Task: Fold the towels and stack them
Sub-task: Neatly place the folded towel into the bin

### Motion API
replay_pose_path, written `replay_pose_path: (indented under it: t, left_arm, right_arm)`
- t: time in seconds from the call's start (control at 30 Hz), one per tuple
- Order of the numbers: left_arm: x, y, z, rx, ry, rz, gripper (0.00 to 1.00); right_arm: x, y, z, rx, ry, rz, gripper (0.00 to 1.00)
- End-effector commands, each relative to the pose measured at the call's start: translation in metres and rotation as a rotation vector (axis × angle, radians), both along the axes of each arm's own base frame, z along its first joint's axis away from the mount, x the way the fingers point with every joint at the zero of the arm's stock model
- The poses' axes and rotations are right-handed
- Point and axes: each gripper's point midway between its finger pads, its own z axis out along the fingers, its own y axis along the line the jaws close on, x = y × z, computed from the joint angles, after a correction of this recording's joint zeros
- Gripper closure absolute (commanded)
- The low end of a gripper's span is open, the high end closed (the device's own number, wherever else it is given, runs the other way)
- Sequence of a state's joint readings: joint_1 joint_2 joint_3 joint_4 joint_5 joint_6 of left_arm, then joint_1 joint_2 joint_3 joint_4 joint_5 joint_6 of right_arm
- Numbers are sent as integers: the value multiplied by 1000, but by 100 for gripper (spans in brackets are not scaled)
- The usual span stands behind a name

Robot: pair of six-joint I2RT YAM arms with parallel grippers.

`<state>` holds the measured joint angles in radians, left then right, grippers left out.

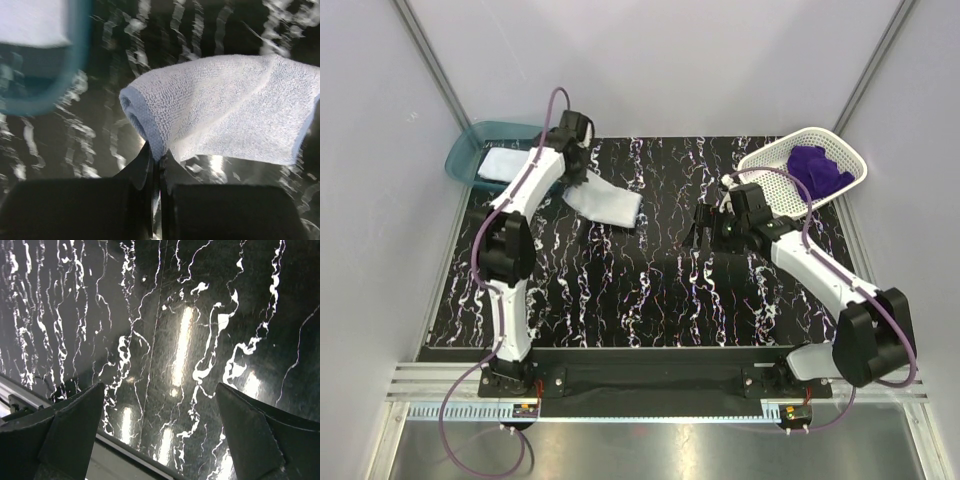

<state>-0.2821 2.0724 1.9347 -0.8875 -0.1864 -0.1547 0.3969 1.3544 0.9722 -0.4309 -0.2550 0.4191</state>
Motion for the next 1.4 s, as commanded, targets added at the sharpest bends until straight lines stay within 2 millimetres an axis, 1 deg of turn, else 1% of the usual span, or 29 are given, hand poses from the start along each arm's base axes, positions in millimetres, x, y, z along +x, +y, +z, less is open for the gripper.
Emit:
replay_pose_path:
  t: [0.0,0.03,0.07,0.1,0.13,0.23,0.27,0.37,0.4,0.43,0.47,0.5,0.63,0.67,0.73,0.77,0.9,0.93,0.97,1.0,1.03,1.07,1.17,1.2,1.23,1.27,1.3,1.33,1.37]
  left_arm:
    - [33,62,19,145,-58,36,100]
    - [50,69,25,145,-94,44,100]
    - [58,83,26,158,-102,47,100]
    - [64,90,28,168,-115,52,100]
    - [75,99,29,200,-138,58,100]
    - [96,132,47,256,-234,130,100]
    - [99,148,52,265,-254,166,100]
    - [112,176,64,263,-334,237,100]
    - [113,183,63,276,-344,251,100]
    - [123,185,70,280,-396,254,100]
    - [125,200,67,282,-406,270,100]
    - [130,206,69,290,-432,279,100]
    - [142,226,59,299,-456,298,100]
    - [144,236,57,280,-460,321,100]
    - [151,241,41,200,-449,348,100]
    - [151,249,34,188,-438,364,100]
    - [160,254,13,184,-439,323,100]
    - [163,259,3,199,-433,323,100]
    - [164,268,5,204,-441,340,100]
    - [164,272,-5,192,-428,360,100]
    - [164,276,-3,174,-437,367,100]
    - [162,286,-9,153,-430,383,100]
    - [164,296,-9,79,-457,415,100]
    - [167,295,-10,58,-469,403,100]
    - [171,288,-10,27,-477,365,95]
    - [173,286,-10,19,-483,348,75]
    - [175,282,-8,6,-494,326,60]
    - [174,279,-9,4,-487,324,48]
    - [172,278,-8,10,-482,334,41]
  right_arm:
    - [19,14,15,18,-66,49,0]
    - [22,16,11,20,-55,52,0]
    - [25,18,10,24,-62,57,0]
    - [28,20,11,27,-65,60,0]
    - [31,22,3,25,-49,62,0]
    - [41,27,-6,27,-31,71,0]
    - [43,30,-7,27,-30,78,0]
    - [49,33,-16,17,-23,94,0]
    - [52,34,-22,8,-16,93,0]
    - [54,33,-26,1,-13,90,0]
    - [56,34,-28,2,-12,89,0]
    - [58,36,-33,1,-2,91,0]
    - [62,41,-38,19,2,100,1]
    - [64,42,-38,20,-3,103,0]
    - [67,42,-42,14,-1,98,0]
    - [69,43,-42,15,-4,100,0]
    - [75,47,-46,19,2,109,0]
    - [76,47,-46,12,2,110,0]
    - [76,47,-48,6,1,111,0]
    - [78,45,-50,-3,4,111,0]
    - [79,45,-50,-6,3,108,0]
    - [79,45,-51,-10,7,108,0]
    - [80,43,-53,-21,7,103,0]
    - [81,44,-55,-23,9,104,0]
    - [82,44,-55,-25,14,102,0]
    - [82,44,-56,-23,17,102,0]
    - [83,45,-57,-26,19,103,0]
    - [84,45,-57,-27,21,102,0]
    - [84,44,-58,-31,26,102,0]
